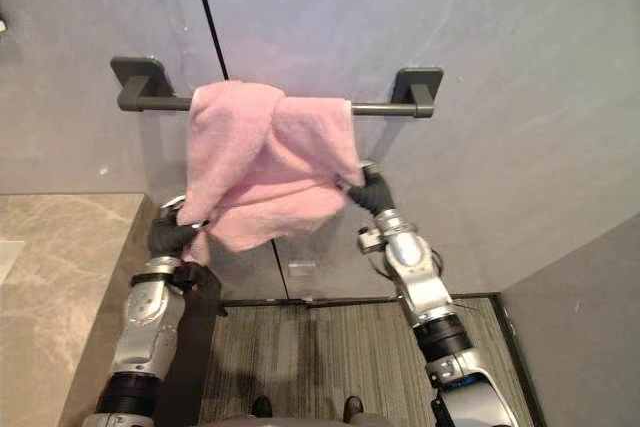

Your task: Organize washtable

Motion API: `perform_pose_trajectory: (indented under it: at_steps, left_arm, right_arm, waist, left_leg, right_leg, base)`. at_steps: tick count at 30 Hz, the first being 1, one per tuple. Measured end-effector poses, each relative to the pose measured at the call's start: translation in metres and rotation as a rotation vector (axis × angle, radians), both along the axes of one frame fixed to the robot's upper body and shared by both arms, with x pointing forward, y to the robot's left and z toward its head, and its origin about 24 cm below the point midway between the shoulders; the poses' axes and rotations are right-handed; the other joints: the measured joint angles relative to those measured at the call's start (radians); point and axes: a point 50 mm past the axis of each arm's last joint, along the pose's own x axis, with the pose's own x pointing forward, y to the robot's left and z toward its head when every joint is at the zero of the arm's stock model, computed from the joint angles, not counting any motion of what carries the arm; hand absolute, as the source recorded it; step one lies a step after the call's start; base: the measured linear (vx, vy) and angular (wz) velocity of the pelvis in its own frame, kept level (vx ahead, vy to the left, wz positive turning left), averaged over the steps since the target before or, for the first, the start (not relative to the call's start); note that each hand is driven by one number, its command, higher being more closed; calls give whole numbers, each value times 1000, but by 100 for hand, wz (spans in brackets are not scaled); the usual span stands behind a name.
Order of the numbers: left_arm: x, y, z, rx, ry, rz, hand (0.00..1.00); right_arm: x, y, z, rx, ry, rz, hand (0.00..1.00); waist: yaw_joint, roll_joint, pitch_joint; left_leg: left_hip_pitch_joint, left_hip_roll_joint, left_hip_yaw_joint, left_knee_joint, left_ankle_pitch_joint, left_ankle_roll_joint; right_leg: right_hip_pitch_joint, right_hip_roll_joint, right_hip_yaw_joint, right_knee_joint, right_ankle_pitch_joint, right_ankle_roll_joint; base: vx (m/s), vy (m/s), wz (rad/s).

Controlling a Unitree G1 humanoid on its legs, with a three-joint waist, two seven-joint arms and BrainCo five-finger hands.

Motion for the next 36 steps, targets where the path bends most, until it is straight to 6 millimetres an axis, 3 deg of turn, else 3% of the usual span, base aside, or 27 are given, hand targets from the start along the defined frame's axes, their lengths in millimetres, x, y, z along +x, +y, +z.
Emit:
perform_pose_trajectory:
  at_steps: [2, 5, 12, 25, 36]
  left_arm:
    - [-11, 14, -7, 4, 36, 60, 0]
    - [-18, 18, -17, 12, 83, 67, 0]
    - [-15, 2, -22, 23, 105, -5, 0]
    - [-13, -15, -24, 61, 121, -89, 0]
    - [-7, -56, -8, 71, 40, -269, 0]
  right_arm:
    - [1, -26, 3, -23, -4, -93, 100]
    - [-1, -39, 2, -26, -1, -146, 100]
    - [-3, -38, -4, -29, 21, -143, 100]
    - [-3, -26, -9, -36, 35, -97, 100]
    - [-6, 5, -13, -33, 46, 19, 100]
  waist:
    - [3, 0, 0]
    - [2, 0, 0]
    - [1, -1, -1]
    - [0, -7, -6]
    - [-1, -11, -9]
  left_leg:
    - [-1, 0, -2, -1, 0, 0]
    - [-1, 0, -2, -1, 0, 0]
    - [-1, 1, 4, 1, 0, 0]
    - [-2, 3, 12, 0, 0, 0]
    - [-1, 4, 17, 3, 0, 0]
  right_leg:
    - [0, 0, -3, 1, -1, 0]
    - [0, 0, -3, 0, -1, 0]
    - [-2, 0, 5, 0, -1, 0]
    - [-5, 2, 12, -3, 1, -2]
    - [-5, 3, 17, -4, 4, -5]
  base:
    - [12, -3, 5]
    - [0, 0, 0]
    - [-18, -3, -2]
    - [-3, -1, -1]
    - [0, 0, 0]
